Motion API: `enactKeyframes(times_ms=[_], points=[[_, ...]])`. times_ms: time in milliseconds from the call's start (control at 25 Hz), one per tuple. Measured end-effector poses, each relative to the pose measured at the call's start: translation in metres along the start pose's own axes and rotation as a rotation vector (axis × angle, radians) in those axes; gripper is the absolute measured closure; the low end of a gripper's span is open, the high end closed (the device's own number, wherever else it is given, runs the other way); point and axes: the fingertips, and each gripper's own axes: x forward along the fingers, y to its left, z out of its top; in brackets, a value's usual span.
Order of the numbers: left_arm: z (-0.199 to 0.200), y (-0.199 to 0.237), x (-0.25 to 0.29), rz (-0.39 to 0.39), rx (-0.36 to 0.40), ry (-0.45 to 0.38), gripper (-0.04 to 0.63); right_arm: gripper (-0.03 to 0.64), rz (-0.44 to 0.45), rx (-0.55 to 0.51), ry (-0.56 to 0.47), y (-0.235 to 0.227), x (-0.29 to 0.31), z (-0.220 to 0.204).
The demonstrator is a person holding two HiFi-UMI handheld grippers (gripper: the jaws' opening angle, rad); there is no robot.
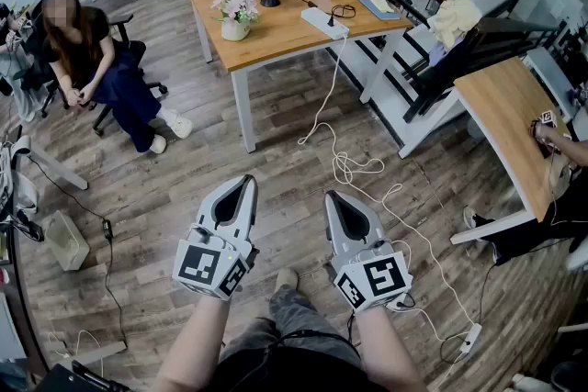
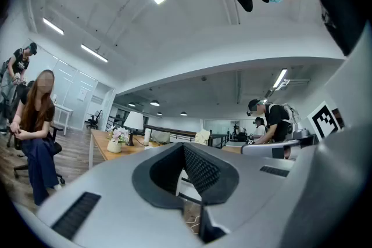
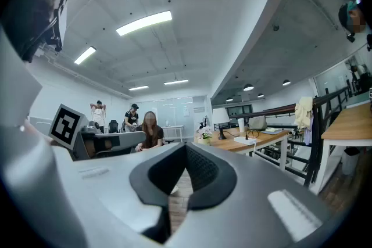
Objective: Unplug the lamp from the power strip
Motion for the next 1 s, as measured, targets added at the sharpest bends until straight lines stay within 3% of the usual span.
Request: enactKeyframes(times_ms=[680, 1000], points=[[-0.009, 0.015, 0.128, -0.023, -0.02, 0.0, 0.598, 0.609, -0.038, 0.021, 0.012, -0.107, 0.069, 0.002], [0.002, 0.024, 0.155, -0.012, -0.014, -0.019, 0.598, 0.609, -0.014, 0.031, 0.016, -0.122, 0.088, 0.006]])
